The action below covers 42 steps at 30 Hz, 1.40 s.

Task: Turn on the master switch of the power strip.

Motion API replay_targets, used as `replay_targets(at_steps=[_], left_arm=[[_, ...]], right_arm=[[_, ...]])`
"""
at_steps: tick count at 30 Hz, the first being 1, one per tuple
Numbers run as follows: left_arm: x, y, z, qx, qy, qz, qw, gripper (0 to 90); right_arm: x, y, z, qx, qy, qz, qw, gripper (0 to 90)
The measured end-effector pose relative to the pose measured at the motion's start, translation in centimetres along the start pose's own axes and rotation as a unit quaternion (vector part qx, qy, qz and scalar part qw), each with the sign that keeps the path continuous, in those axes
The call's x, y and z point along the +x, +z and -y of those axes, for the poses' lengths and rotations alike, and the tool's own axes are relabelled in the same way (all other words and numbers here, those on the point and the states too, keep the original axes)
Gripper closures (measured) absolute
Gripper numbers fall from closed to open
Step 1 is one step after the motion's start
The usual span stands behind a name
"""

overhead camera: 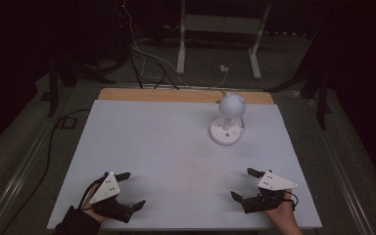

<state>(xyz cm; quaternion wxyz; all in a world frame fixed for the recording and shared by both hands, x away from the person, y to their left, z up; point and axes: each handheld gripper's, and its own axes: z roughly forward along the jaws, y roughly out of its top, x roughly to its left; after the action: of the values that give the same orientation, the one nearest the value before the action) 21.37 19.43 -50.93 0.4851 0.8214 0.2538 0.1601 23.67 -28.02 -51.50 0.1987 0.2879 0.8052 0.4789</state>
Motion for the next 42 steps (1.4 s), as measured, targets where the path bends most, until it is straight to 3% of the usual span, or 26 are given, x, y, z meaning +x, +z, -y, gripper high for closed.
replay_targets(at_steps=[18, 26, 28, 36, 42], left_arm=[[0.2, -0.1, 0.1, -0.015, -0.014, 0.009, 0.9997, 0.3], [0.2, 0.0, 0.1, -0.015, -0.016, 0.01, 0.9997, 0.3], [0.2, 0.0, 0.1, -0.015, -0.016, 0.011, 0.9997, 0.3], [0.1, 0.2, 0.1, -0.018, -0.01, 0.022, 0.9995, 0.3], [0.2, 0.2, 0.1, -0.012, -0.016, 0.022, 0.9995, 0.3]], right_arm=[[0.2, 0.3, -0.2, 0.034, 0.004, -0.013, 0.9993, 0.0], [0.6, 0.4, -0.2, 0.044, -0.009, -0.013, 0.9989, 0.0], [0.6, 0.4, -0.3, 0.042, 0.001, -0.022, 0.9989, 0.0], [0.9, 0.6, -0.4, 0.055, -0.001, -0.034, 0.9979, 0.0], [1.2, 0.7, -0.7, 0.06, 0.004, -0.044, 0.9972, 0.0]])
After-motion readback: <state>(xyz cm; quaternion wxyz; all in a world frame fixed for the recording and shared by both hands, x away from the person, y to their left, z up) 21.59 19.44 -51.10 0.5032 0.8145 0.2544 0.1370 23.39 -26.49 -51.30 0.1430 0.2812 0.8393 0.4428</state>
